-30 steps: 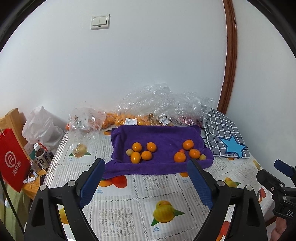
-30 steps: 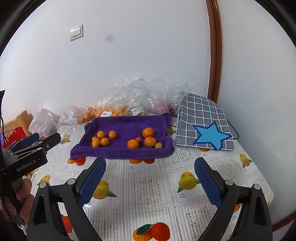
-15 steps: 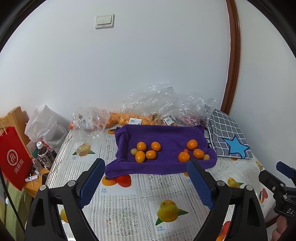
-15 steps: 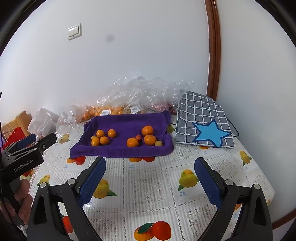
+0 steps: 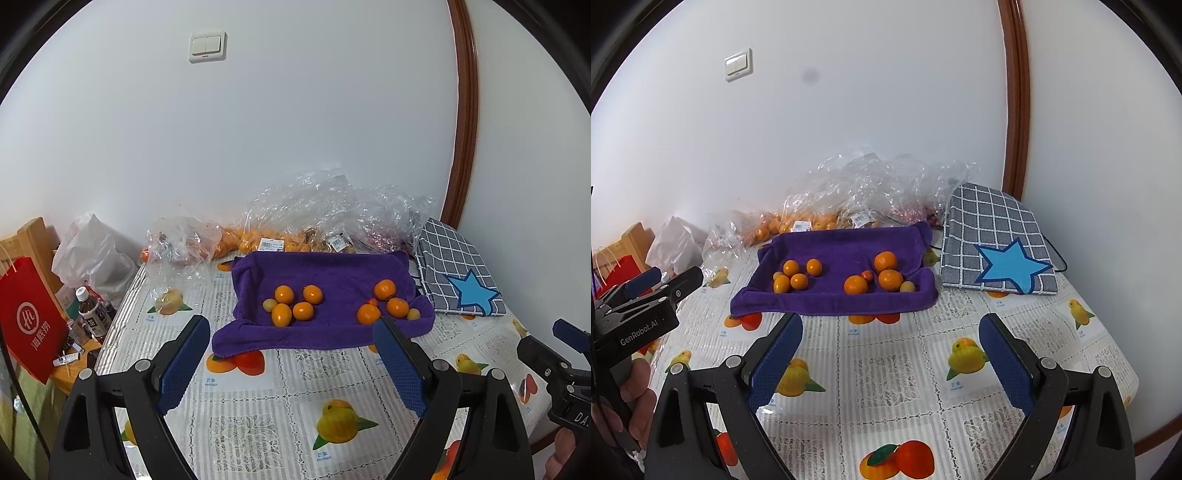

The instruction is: Organize fruits

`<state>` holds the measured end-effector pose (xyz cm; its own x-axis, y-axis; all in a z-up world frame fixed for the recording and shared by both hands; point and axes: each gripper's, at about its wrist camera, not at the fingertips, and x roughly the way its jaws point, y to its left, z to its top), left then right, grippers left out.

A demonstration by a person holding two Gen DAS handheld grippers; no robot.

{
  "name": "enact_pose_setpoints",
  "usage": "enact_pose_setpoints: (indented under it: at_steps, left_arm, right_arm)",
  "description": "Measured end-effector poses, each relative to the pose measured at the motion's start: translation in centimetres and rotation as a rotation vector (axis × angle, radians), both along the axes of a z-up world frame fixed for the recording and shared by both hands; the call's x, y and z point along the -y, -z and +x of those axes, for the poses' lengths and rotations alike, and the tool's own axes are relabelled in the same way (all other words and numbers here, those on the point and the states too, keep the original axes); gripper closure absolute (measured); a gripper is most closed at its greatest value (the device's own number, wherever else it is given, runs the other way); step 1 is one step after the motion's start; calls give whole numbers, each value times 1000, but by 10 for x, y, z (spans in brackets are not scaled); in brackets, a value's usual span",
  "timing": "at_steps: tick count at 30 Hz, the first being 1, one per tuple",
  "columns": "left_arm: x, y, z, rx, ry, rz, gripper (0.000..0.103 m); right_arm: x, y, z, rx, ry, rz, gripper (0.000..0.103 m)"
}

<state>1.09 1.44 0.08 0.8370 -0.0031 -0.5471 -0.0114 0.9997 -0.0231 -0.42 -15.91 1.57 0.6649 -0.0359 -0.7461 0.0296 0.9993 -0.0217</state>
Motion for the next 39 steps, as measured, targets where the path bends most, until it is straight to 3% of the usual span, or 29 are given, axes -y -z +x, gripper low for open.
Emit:
enact_pose_setpoints:
  at_steps: [39]
  left_arm:
    - [-3,-5,1,4,1,3,13]
  right_arm:
    - [0,-5,-1,9,9,0,7]
